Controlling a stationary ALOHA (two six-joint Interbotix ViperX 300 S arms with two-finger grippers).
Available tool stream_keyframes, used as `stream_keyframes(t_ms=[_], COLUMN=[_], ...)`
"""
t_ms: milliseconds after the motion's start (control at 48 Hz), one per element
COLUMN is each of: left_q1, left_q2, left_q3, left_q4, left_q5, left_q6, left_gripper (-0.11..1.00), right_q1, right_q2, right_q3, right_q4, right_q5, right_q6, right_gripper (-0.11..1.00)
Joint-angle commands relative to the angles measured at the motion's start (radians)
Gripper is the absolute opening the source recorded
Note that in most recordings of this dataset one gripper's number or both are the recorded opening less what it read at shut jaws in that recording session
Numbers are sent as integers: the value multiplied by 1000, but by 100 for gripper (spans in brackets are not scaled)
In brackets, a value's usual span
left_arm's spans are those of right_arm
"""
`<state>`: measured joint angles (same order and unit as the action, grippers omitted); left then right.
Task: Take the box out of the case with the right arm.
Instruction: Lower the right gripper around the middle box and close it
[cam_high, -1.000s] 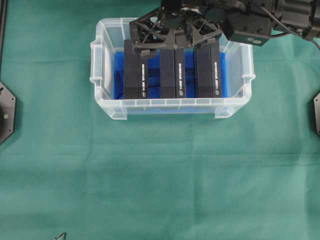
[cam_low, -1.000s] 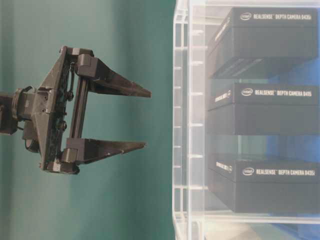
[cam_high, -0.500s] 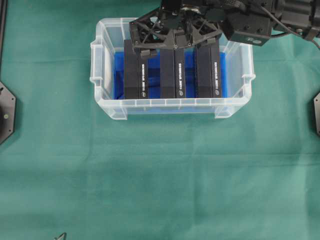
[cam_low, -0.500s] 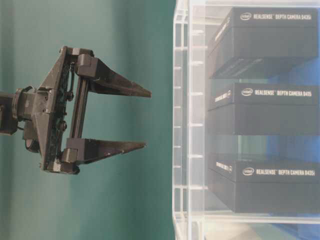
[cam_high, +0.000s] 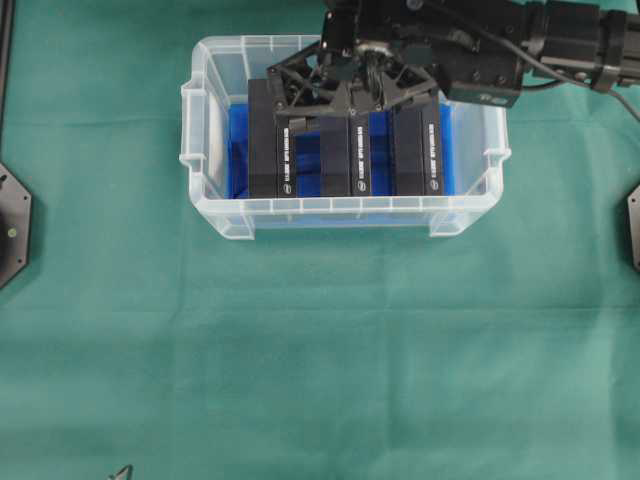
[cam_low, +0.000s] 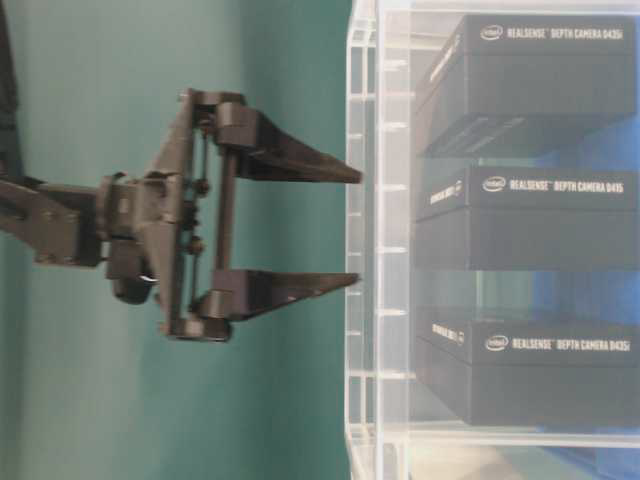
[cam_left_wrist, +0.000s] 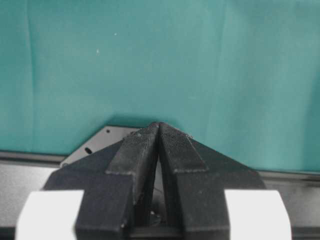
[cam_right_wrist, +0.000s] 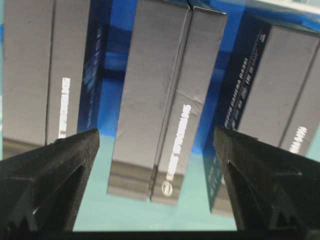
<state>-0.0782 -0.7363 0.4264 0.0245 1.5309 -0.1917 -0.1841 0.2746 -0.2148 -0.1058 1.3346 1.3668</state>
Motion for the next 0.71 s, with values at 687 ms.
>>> stream_keyframes(t_ms=[687], left_q1=[-2], left_q2=[8], left_q3=[-29], left_q4=[3], left_q5=[-3], left_q6=[0], left_gripper=[0], right_q1=[-14], right_q2=[49], right_q3=[143], right_q4=[44], right_q5=[-216], right_q6=[21], right_gripper=[92])
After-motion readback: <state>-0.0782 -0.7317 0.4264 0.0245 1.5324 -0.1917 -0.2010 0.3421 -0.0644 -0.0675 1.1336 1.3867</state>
